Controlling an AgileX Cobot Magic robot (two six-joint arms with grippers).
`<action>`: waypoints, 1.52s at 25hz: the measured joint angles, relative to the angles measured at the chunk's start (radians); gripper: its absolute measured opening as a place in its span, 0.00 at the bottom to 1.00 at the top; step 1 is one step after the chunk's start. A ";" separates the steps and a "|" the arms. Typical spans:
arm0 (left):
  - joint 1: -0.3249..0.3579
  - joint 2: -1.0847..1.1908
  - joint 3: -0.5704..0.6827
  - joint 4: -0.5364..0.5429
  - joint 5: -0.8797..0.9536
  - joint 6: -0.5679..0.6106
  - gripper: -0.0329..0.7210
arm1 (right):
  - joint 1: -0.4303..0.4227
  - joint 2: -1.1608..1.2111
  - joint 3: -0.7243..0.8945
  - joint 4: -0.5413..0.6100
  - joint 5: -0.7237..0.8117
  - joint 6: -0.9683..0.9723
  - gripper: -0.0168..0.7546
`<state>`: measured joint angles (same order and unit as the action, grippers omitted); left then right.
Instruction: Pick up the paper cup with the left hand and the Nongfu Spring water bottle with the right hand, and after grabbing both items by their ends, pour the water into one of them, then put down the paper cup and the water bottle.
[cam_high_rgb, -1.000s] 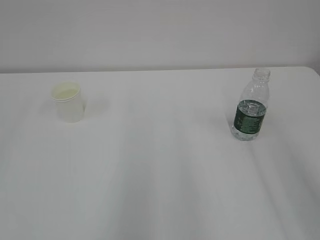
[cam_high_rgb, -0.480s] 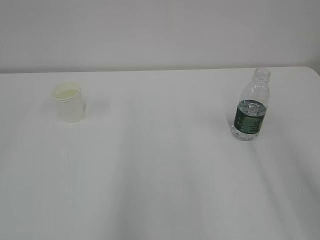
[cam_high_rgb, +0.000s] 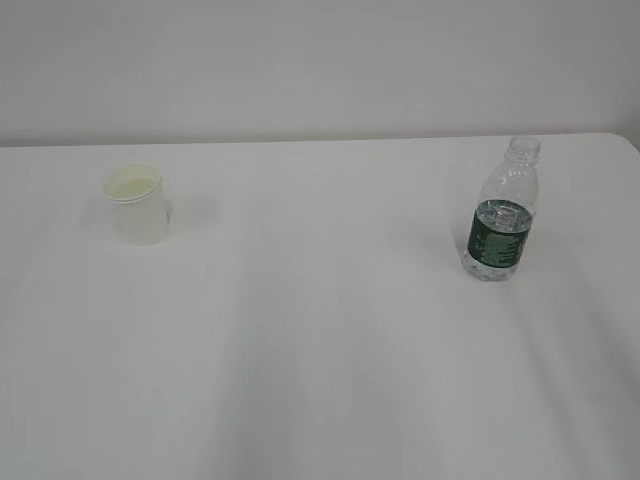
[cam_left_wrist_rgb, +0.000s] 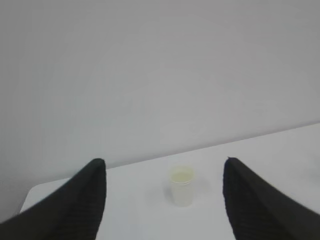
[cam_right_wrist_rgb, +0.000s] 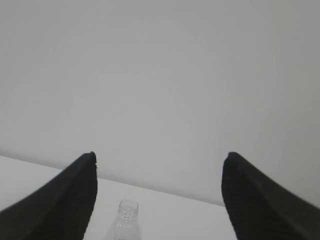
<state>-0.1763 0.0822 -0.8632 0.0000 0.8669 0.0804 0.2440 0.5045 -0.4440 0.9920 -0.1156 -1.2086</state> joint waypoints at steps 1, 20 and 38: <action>0.000 -0.009 -0.002 0.000 0.009 0.000 0.74 | 0.000 -0.004 0.000 0.022 0.010 -0.024 0.79; 0.000 -0.079 -0.004 -0.051 0.212 0.000 0.68 | 0.000 -0.112 0.000 0.638 -0.042 -0.664 0.79; 0.000 -0.079 0.074 -0.100 0.387 0.000 0.66 | 0.000 -0.187 0.000 0.804 -0.117 -0.831 0.79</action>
<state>-0.1763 0.0035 -0.7890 -0.0996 1.2540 0.0804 0.2440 0.3171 -0.4440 1.7955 -0.2324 -2.0392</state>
